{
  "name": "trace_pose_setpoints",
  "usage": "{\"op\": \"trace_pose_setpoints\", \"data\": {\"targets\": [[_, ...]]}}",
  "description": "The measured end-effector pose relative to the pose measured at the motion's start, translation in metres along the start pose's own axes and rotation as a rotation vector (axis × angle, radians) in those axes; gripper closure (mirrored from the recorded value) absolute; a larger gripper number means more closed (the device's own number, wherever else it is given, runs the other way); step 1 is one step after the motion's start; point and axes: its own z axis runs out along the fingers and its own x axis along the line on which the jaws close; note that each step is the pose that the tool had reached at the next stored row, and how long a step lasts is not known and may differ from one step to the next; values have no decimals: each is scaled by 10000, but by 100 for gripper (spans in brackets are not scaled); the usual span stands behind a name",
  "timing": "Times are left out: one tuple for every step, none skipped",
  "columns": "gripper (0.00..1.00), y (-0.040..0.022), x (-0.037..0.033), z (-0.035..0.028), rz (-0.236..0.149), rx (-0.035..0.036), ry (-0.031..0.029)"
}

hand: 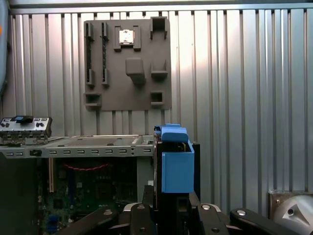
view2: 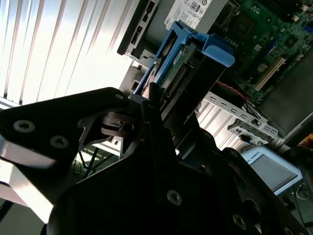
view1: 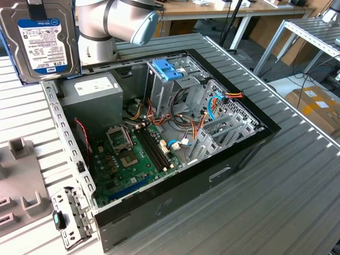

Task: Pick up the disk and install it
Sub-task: 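Pick up the disk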

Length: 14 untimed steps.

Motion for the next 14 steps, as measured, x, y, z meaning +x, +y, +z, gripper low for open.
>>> {"op": "trace_pose_setpoints", "data": {"targets": [[65, -39, -1, 0, -1, 0, 0], [65, -72, -2, 1, -1, 0, 0], [65, -100, -3, 1, -1, 0, 0], [65, -120, -4, 1, -1, 0, 0], [65, -139, -4, 1, 0, 0, 0], [65, -175, -5, 1, -1, 0, 0], [65, -195, -6, 2, -1, 0, 0], [65, -212, -6, 2, -1, 0, 0], [65, -232, -7, 2, -1, 0, 0], [65, -256, -7, 2, -1, 0, 0], [65, -274, -8, 2, -1, 0, 0], [65, -290, -9, 2, 0, 0, 1], [65, -307, -9, 2, 0, -1, 0], [65, -322, -10, 3, 0, 0, 0]]}}
